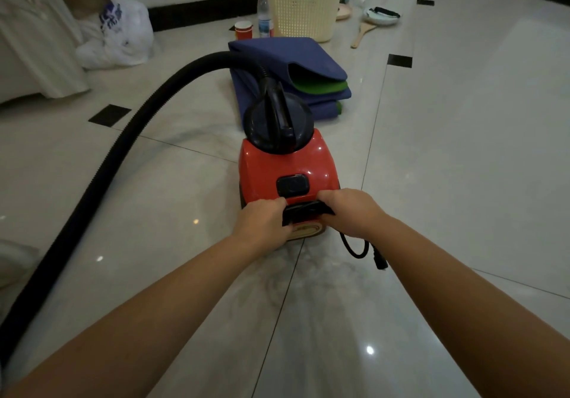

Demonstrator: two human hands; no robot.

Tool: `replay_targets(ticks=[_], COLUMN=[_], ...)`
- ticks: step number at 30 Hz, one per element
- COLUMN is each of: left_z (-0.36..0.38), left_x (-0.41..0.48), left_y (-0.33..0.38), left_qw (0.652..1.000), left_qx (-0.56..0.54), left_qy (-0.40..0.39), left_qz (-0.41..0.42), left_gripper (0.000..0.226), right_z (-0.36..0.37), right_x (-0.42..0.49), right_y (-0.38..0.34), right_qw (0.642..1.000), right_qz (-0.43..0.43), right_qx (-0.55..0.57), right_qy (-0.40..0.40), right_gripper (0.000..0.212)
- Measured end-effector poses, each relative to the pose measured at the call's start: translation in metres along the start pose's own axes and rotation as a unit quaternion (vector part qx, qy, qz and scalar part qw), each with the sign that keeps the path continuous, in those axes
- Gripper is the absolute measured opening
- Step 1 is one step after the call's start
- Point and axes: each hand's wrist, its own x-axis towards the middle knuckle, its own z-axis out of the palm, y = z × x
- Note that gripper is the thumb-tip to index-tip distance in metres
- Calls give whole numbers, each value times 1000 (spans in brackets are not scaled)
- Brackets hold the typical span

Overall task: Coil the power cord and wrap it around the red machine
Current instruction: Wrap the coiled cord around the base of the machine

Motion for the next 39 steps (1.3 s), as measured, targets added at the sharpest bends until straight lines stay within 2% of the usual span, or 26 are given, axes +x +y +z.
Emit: replay_targets(ticks=[4, 10, 13, 19, 24, 27, 31, 34, 39], left_z=[15, 14, 12, 17, 14, 16, 31, 43, 41], left_x=[0, 3, 3, -17, -31, -45, -65, -65, -58], left_y=[-2, -10, -8, -2, 0, -7, -10, -3, -8], left_qw=[996, 989, 989, 989, 993, 991, 970, 947, 929], left_qx=[-72, -130, -128, -122, -61, -41, -151, -248, -295], left_qy=[-52, -52, -57, -74, -81, -70, -30, 16, 57], left_qz=[-30, -41, -35, -38, -63, -103, -187, -205, -219], left_gripper=[25, 23, 21, 18, 19, 31, 72, 61, 40], right_z=[17, 29, 26, 29, 29, 26, 28, 27, 26], right_x=[-2, -1, -2, -19, -23, -22, -21, -20, -20], right_y=[2, 5, 6, 11, 10, 8, 5, 3, 4], right_qw=[1000, 996, 995, 992, 986, 986, 988, 988, 988], right_qz=[-3, -7, -7, 11, 5, 4, 9, 16, 19], right_qx=[-9, 54, 78, 126, 168, 169, 156, 156, 153], right_qy=[14, 65, 66, 16, 5, 1, -1, 2, 9], right_gripper=[23, 26, 28, 21, 21, 20, 18, 17, 16])
